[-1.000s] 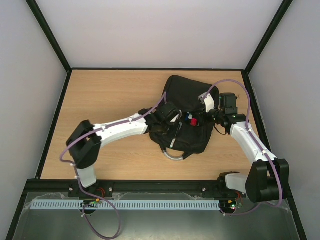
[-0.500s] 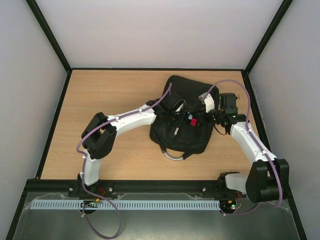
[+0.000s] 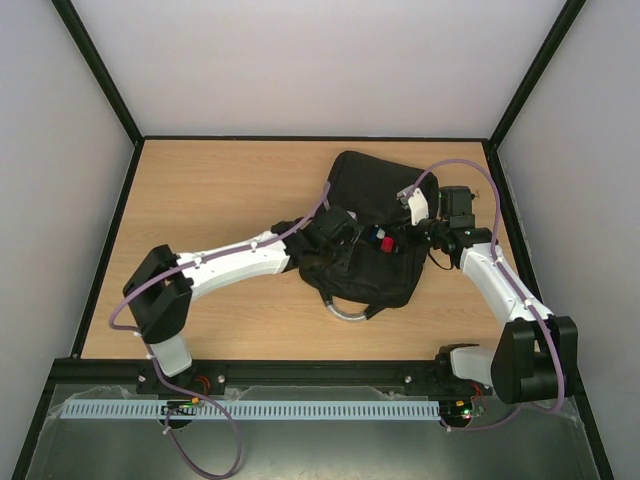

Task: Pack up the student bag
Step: Place the stationery in the student bag.

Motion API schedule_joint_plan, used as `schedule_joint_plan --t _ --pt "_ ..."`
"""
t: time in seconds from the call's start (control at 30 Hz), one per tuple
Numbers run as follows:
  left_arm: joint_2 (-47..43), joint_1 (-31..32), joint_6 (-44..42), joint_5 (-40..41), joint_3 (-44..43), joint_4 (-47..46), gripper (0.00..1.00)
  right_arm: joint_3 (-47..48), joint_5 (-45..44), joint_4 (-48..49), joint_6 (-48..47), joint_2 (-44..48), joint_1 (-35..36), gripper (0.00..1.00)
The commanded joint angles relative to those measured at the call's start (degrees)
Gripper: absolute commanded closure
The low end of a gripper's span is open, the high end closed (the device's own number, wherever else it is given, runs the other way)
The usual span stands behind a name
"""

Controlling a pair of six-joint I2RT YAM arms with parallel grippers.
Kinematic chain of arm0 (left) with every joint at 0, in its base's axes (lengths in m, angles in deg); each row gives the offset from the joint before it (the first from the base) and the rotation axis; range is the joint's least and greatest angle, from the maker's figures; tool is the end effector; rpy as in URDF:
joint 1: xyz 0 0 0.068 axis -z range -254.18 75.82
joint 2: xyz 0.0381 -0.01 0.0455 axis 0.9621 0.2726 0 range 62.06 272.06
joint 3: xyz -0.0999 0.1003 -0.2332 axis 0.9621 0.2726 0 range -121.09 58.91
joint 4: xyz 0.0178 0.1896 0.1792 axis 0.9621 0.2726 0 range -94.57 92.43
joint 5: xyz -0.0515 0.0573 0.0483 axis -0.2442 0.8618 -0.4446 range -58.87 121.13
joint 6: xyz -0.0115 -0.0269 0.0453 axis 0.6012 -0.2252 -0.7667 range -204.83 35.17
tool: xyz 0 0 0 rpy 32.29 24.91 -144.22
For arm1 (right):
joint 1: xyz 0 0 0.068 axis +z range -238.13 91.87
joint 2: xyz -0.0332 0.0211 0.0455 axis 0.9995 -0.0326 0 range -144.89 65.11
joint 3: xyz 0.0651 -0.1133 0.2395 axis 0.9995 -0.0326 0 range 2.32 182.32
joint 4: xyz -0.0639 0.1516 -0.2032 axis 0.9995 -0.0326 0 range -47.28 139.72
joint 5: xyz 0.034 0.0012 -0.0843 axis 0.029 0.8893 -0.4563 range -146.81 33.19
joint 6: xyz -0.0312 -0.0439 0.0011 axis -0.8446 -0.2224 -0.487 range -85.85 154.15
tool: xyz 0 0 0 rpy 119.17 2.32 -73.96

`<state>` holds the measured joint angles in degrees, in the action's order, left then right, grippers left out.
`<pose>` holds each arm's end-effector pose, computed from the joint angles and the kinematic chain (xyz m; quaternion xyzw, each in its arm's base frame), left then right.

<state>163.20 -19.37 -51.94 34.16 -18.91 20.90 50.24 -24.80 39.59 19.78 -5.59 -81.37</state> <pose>0.2275 -0.3192 0.2482 0.1688 0.9204 -0.2259 0.2708 0.2652 0.0504 0.2666 -0.2844 0.8059 0.2112 0.4744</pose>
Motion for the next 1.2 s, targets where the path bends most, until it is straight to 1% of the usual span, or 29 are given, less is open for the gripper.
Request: schedule_joint_plan --t 0.0,0.27,0.5,0.6,0.77,0.9,0.97,1.1,1.17 --pt "-2.89 1.25 1.78 2.46 4.63 2.72 0.60 0.95 3.44 -0.24 -0.41 -0.14 -0.05 0.99" --pt "-1.17 1.53 1.11 1.15 7.08 0.41 0.62 0.88 3.29 -0.33 -0.40 -0.32 -0.06 0.99" --pt "2.16 1.83 0.18 -2.55 3.89 -1.55 0.70 0.90 3.03 -0.33 -0.58 -0.43 0.00 0.99" --pt "3.60 1.92 0.08 -2.06 2.42 -0.91 0.76 0.95 2.89 -0.37 -0.67 -0.41 -0.06 0.99" --pt "5.52 1.88 -0.03 -0.20 0.13 0.04 0.92 1.00 2.82 -0.42 -0.69 -0.38 -0.01 0.99" --pt "6.57 1.76 -1.06 1.87 -3.74 0.38 0.97 0.99 2.81 -0.42 -0.66 -0.33 -0.01 0.99" --pt "7.97 1.23 -2.15 2.28 -6.74 0.93 0.98 0.95 2.85 -0.45 -0.62 -0.34 -0.06 0.99" --pt "12.40 -0.84 -3.46 0.59 -13.03 3.06 0.98 0.97 2.88 -0.51 -0.58 -0.17 -0.08 0.99" --pt "13.75 -1.68 -3.61 0.18 -14.54 2.61 0.98 0.99 2.86 -0.50 -0.65 0.01 -0.04 0.99"
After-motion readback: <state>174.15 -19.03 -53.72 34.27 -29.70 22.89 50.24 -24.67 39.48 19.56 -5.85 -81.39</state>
